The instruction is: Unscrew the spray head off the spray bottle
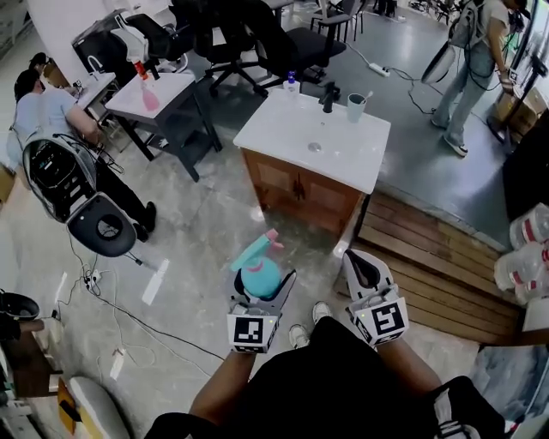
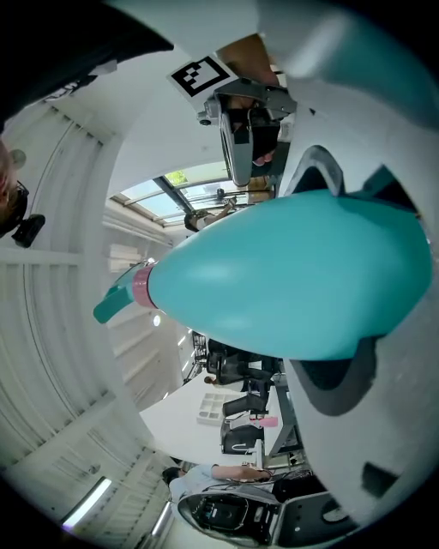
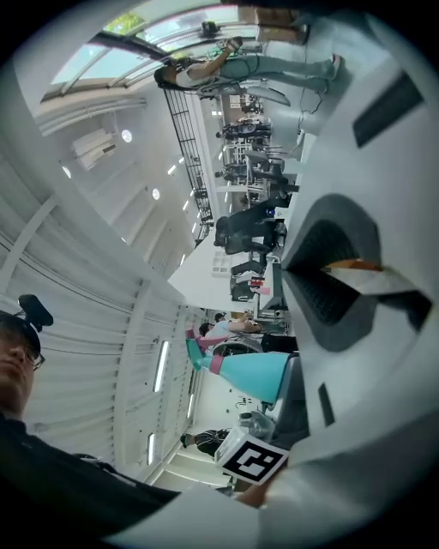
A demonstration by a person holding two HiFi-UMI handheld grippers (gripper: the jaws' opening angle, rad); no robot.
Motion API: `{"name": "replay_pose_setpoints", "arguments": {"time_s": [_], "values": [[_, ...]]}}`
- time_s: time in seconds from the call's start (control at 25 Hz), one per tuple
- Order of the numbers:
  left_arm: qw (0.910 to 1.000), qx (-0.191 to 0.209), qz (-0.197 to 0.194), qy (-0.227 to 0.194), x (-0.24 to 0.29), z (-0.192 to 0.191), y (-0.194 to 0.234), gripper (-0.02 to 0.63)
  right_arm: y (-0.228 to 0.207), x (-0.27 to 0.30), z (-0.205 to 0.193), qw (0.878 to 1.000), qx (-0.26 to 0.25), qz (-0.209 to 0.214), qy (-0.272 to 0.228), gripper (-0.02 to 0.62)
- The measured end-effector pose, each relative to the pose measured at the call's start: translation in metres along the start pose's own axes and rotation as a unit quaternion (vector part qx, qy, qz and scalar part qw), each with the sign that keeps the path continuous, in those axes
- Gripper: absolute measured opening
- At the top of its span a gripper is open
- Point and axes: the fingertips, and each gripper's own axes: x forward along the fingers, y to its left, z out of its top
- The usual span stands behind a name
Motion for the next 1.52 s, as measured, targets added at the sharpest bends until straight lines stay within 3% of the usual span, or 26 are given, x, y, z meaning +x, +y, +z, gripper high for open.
{"name": "replay_pose_setpoints", "arguments": {"time_s": [0.44,1.04,1.52], "values": [[0.9996,-0.019,-0.018,0.01,0.041,-0.01,0.017,0.465,-0.026,0.04,-0.011,1.0,0.014,-0.007,0.0,0.005],[0.9978,0.005,-0.057,0.032,0.191,-0.003,0.055,0.465,-0.136,0.145,-0.022,0.999,0.034,-0.035,-0.006,0.005],[0.9969,0.002,-0.069,0.036,0.295,-0.003,0.085,0.465,-0.207,0.213,-0.028,0.999,0.031,-0.04,-0.002,0.005]]}}
